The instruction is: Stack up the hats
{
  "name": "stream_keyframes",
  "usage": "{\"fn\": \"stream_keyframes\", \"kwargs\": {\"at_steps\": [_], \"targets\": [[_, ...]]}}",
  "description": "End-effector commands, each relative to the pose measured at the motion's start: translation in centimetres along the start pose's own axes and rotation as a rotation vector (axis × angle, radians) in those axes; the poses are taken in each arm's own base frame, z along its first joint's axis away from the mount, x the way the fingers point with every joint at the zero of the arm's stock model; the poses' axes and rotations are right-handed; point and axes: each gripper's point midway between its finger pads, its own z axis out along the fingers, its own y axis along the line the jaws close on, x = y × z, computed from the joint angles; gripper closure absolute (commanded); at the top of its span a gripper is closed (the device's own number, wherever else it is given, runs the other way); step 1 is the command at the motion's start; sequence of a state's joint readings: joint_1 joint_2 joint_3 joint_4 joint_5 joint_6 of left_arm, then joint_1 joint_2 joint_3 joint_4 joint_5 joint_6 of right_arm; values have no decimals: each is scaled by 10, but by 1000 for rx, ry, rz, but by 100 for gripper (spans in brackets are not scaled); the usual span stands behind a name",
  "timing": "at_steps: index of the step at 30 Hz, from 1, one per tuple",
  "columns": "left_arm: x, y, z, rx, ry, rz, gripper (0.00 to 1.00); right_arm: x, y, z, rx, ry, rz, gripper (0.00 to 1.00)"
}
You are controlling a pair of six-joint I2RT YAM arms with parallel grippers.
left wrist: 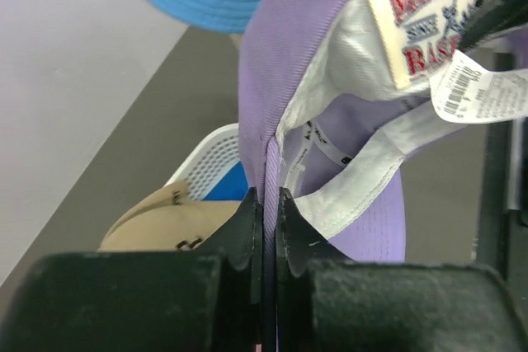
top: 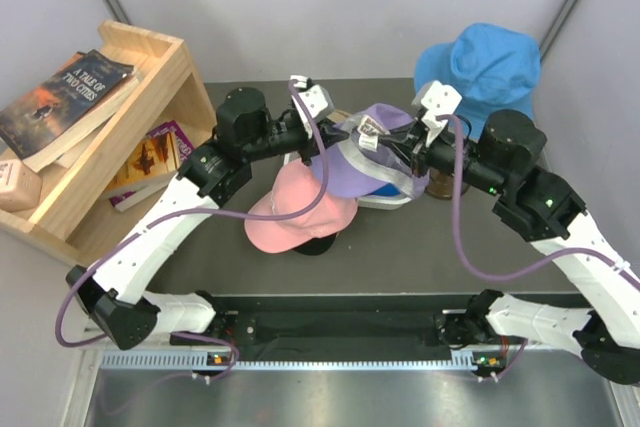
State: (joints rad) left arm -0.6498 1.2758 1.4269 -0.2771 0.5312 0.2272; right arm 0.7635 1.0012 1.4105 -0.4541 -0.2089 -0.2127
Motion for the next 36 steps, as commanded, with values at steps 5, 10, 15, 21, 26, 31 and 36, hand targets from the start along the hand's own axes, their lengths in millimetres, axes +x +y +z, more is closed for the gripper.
{"fn": "stream_keyframes", "kwargs": {"at_steps": [5, 10, 15, 21, 26, 31, 36], "targets": [[-15, 54, -29, -375, -20, 188, 100, -15, -24, 18, 122, -38, -38, 100], [-31, 73, -52, -584, -64, 339, 100, -11, -19, 35, 126, -48, -32, 100], [-37, 84, -81, -741, -67, 441, 100, -15, -16, 38, 131, -90, -16, 100], [-28, 98, -109, -901, 19, 553, 100, -5, -6, 47, 103, -81, 0, 95], [21, 92, -124, -958, 146, 591, 100, 18, 7, 56, 76, -46, 34, 91], [57, 81, -132, -986, 237, 601, 100, 41, 27, 63, 27, -4, 60, 87], [66, 69, -129, -963, 267, 593, 100, 44, 28, 61, 64, -8, 162, 46]]}}
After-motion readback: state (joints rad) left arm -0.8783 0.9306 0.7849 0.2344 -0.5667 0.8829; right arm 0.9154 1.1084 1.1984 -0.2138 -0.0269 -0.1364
